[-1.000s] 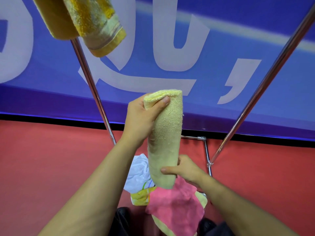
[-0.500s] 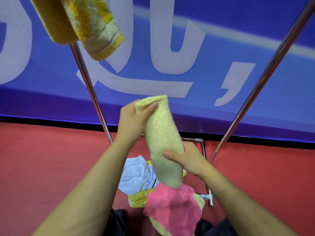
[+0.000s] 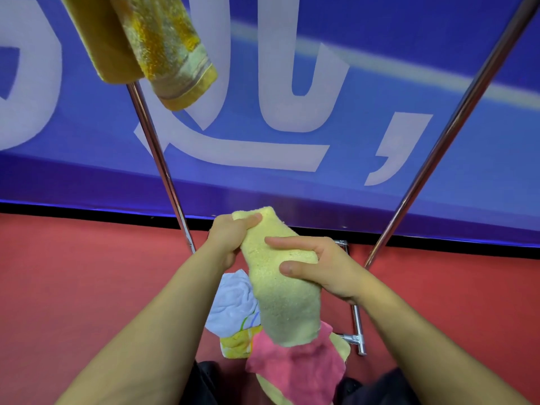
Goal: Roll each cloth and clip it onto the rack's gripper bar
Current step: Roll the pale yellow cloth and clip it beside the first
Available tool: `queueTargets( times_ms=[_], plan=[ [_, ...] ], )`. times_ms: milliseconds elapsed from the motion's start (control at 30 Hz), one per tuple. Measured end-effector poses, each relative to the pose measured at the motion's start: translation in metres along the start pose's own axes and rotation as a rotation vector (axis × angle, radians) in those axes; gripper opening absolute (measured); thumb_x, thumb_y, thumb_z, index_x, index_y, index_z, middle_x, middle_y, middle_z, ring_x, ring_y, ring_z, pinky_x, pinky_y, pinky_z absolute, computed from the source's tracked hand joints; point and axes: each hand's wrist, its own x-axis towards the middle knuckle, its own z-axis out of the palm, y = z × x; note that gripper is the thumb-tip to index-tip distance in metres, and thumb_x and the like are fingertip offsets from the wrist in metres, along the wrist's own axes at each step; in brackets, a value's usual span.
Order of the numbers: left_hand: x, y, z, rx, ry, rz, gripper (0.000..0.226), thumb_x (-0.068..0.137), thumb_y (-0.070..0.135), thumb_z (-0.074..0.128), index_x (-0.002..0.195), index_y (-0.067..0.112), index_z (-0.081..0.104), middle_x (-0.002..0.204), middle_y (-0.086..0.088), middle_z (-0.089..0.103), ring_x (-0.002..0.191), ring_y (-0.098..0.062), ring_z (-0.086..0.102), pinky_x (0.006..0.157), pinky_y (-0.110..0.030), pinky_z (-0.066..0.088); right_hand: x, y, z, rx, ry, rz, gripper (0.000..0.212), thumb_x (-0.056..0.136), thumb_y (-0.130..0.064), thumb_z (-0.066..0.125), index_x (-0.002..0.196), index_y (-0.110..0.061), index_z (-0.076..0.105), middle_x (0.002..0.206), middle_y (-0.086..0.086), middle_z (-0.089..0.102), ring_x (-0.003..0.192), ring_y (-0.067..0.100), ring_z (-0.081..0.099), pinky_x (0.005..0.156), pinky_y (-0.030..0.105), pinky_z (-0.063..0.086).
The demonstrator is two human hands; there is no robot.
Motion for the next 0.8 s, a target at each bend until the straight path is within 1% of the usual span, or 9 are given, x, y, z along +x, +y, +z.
queueTargets(
  times_ms=[100, 167, 233, 300, 367, 433, 567, 667, 800],
  plan=[
    [-0.001, -0.004, 0.002, 0.062, -0.048, -0.012, 0.023, 0.088, 0.008, 0.077, 0.104, -0.007, 0.070, 0.098, -0.019, 0.075, 0.089, -0.032, 0.072, 0.079, -0.040, 0.058, -0.003, -0.007, -0.001, 0.172, 0.040, 0.015, 0.037, 0.081, -0.009, 0.077, 0.109, -0.033, 0.078, 0.117, -0.008, 0.075, 0.110, 0.005, 0.067, 0.093, 0.019, 0.049],
    [-0.005, -0.006, 0.005, 0.219, -0.118, 0.044, 0.027, 0.087, 0.011, 0.078, 0.106, -0.006, 0.069, 0.098, -0.013, 0.072, 0.090, -0.027, 0.068, 0.075, -0.033, 0.055, -0.005, -0.011, -0.004, 0.373, 0.058, 0.035, 0.038, 0.078, -0.004, 0.072, 0.106, -0.028, 0.080, 0.109, -0.003, 0.076, 0.098, 0.010, 0.070, 0.084, 0.022, 0.054],
    [-0.015, 0.000, 0.010, 0.352, -0.152, 0.179, 0.032, 0.091, 0.020, 0.077, 0.120, 0.010, 0.068, 0.115, -0.004, 0.071, 0.105, -0.019, 0.068, 0.090, -0.032, 0.054, -0.007, -0.012, -0.010, 0.499, 0.061, 0.033, 0.040, 0.079, -0.001, 0.067, 0.109, -0.025, 0.079, 0.109, 0.004, 0.075, 0.097, 0.016, 0.070, 0.084, 0.027, 0.056],
    [-0.025, 0.006, 0.014, 0.285, -0.308, 0.250, 0.031, 0.100, 0.033, 0.064, 0.126, 0.017, 0.069, 0.125, -0.002, 0.072, 0.119, -0.019, 0.066, 0.110, -0.043, 0.048, -0.008, -0.015, -0.015, 0.597, 0.066, 0.011, 0.041, 0.081, -0.001, 0.064, 0.115, -0.021, 0.076, 0.116, 0.008, 0.073, 0.104, 0.020, 0.070, 0.089, 0.031, 0.056],
    [-0.041, 0.014, 0.018, 0.108, -0.574, 0.107, 0.052, 0.104, 0.051, 0.043, 0.131, 0.014, 0.067, 0.131, -0.010, 0.069, 0.127, -0.028, 0.063, 0.114, -0.049, 0.042, -0.008, -0.015, -0.021, 0.678, 0.076, -0.013, 0.043, 0.079, -0.006, 0.075, 0.121, -0.018, 0.072, 0.121, 0.011, 0.072, 0.108, 0.023, 0.069, 0.093, 0.034, 0.056],
    [-0.053, 0.017, 0.021, 0.044, -0.741, -0.048, 0.075, 0.098, 0.066, 0.032, 0.138, 0.010, 0.061, 0.138, -0.015, 0.064, 0.131, -0.033, 0.059, 0.113, -0.049, 0.041, -0.008, -0.012, -0.027, 0.730, 0.092, -0.005, 0.057, 0.073, -0.017, 0.086, 0.128, -0.018, 0.068, 0.117, 0.013, 0.072, 0.105, 0.024, 0.070, 0.095, 0.036, 0.056],
    [-0.070, 0.019, 0.025, 0.051, -0.813, -0.075, 0.089, 0.090, 0.073, 0.025, 0.142, 0.007, 0.055, 0.138, -0.013, 0.065, 0.128, -0.029, 0.062, 0.098, -0.038, 0.053, -0.009, -0.008, -0.034, 0.753, 0.157, 0.021, 0.051, 0.086, -0.006, 0.062, 0.134, -0.021, 0.064, 0.113, 0.013, 0.073, 0.100, 0.024, 0.072, 0.088, 0.034, 0.058],
    [-0.073, 0.017, 0.028, 0.065, -0.817, -0.059, 0.088, 0.090, 0.076, 0.024, 0.137, 0.012, 0.060, 0.135, -0.010, 0.067, 0.124, -0.025, 0.065, 0.092, -0.034, 0.055, -0.010, -0.007, -0.035, 0.723, 0.167, 0.038, 0.053, 0.086, -0.008, 0.065, 0.138, -0.021, 0.061, 0.117, 0.015, 0.071, 0.102, 0.025, 0.071, 0.089, 0.035, 0.058],
    [-0.071, 0.012, 0.031, 0.110, -0.826, -0.009, 0.084, 0.087, 0.075, 0.024, 0.136, 0.017, 0.061, 0.131, -0.003, 0.070, 0.122, -0.020, 0.066, 0.097, -0.034, 0.052, -0.008, -0.009, -0.036, 0.723, 0.246, 0.066, 0.045, 0.091, -0.015, 0.063, 0.135, -0.021, 0.064, 0.118, 0.017, 0.070, 0.100, 0.026, 0.071, 0.092, 0.038, 0.057]
  ],
)
